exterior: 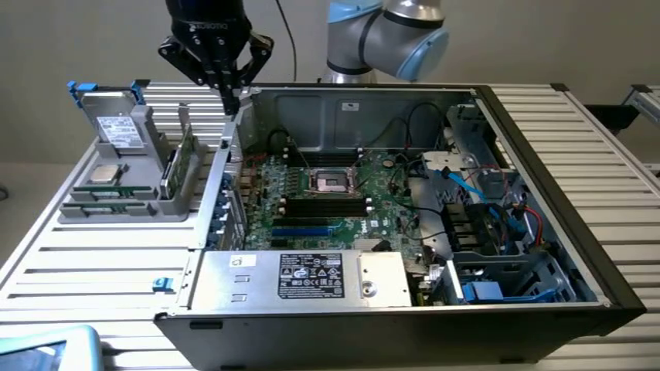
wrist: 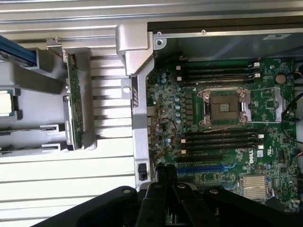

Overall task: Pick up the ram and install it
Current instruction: 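Reach for the ram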

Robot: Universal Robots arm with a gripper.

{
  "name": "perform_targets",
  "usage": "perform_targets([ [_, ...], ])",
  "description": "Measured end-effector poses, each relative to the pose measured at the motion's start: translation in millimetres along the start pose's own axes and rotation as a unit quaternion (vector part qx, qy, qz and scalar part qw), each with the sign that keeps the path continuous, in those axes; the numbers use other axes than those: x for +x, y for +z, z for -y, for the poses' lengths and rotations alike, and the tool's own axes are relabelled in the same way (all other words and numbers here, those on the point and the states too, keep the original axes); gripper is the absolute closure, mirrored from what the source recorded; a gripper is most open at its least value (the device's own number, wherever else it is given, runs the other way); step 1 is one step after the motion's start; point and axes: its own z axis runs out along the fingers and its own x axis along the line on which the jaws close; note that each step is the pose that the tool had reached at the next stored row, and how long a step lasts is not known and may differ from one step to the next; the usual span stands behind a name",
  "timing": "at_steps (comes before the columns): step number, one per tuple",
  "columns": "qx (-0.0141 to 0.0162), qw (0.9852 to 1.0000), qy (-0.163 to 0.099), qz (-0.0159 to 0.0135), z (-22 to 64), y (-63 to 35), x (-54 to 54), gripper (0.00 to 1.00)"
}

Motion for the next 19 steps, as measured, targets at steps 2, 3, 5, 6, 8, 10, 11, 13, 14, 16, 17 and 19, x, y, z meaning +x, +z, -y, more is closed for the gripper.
perform_targets([
  [2, 0.0000, 1.0000, 0.000, 0.0007, 0.6, -0.3, 9.2, 0.89],
  [3, -0.0001, 1.0000, 0.000, 0.0010, 1.0, -0.4, 13.7, 0.89],
  [5, -0.0001, 1.0000, 0.000, 0.0016, 1.6, -0.7, 22.5, 0.89],
  [6, -0.0001, 1.0000, 0.000, 0.0018, 1.9, -0.9, 26.8, 0.89],
  [8, -0.0002, 1.0000, 0.000, 0.0026, 2.5, -1.1, 35.5, 0.89],
  [10, -0.0002, 1.0000, 0.000, 0.0031, 3.1, -1.3, 44.5, 0.89],
  [11, -0.0002, 1.0000, 0.000, 0.0032, 3.4, -1.5, 49.0, 0.89],
  [13, -0.0002, 1.0000, 0.000, 0.0037, 4.0, -1.8, 57.9, 0.89],
  [14, -0.0003, 1.0000, 0.000, 0.0041, 4.4, -1.9, 62.8, 0.89],
  [16, -0.0004, 1.0000, 0.000, 0.0049, 5.0, -2.1, 71.6, 0.89],
  [17, -0.0004, 1.0000, 0.000, 0.0054, 5.3, -2.2, 76.1, 0.89],
  [19, -0.0005, 1.0000, 0.000, 0.0063, 6.0, -2.3, 85.1, 0.89],
])
